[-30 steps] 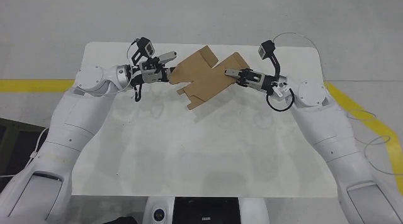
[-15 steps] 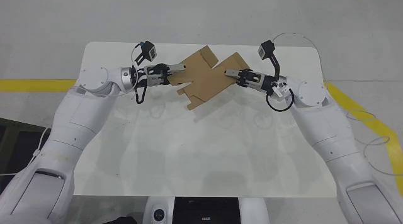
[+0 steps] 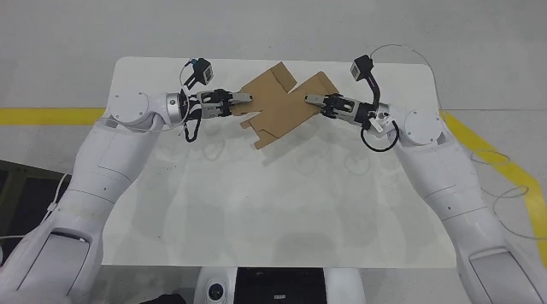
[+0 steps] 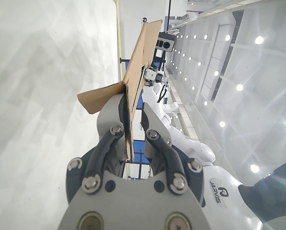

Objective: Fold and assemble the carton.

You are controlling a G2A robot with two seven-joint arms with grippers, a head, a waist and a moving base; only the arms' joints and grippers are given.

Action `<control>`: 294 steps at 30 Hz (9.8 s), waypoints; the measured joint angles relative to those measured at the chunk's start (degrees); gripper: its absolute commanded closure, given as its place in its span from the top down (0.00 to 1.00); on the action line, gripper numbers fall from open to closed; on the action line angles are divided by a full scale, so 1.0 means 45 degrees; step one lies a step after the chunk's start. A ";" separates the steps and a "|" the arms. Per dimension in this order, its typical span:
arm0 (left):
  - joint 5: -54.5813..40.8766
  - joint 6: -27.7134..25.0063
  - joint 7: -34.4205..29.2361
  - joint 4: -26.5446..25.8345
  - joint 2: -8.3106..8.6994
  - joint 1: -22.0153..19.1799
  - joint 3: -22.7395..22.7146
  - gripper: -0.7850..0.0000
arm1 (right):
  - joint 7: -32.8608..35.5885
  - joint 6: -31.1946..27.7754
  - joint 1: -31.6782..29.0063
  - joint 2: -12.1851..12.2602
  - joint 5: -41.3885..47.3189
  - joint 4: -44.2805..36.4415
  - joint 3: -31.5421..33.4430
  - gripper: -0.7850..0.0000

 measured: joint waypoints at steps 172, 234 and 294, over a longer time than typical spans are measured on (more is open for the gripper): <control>0.0513 -0.1008 -0.2174 -0.3994 0.0425 0.1053 -0.1553 1.00 | 0.3918 -0.2692 0.3859 -0.1431 0.3325 0.3830 -0.3995 0.00; 0.1319 -0.1296 -0.1789 -0.3791 0.0201 0.0718 -0.1027 1.00 | 0.2060 -0.2937 0.3417 -0.1374 0.2449 0.3436 -0.3054 0.00; 0.1511 -0.1414 -0.1721 -0.3953 0.0208 0.1019 -0.1400 1.00 | 0.2257 -0.2716 0.2907 -0.1963 0.2545 0.3634 -0.1673 0.00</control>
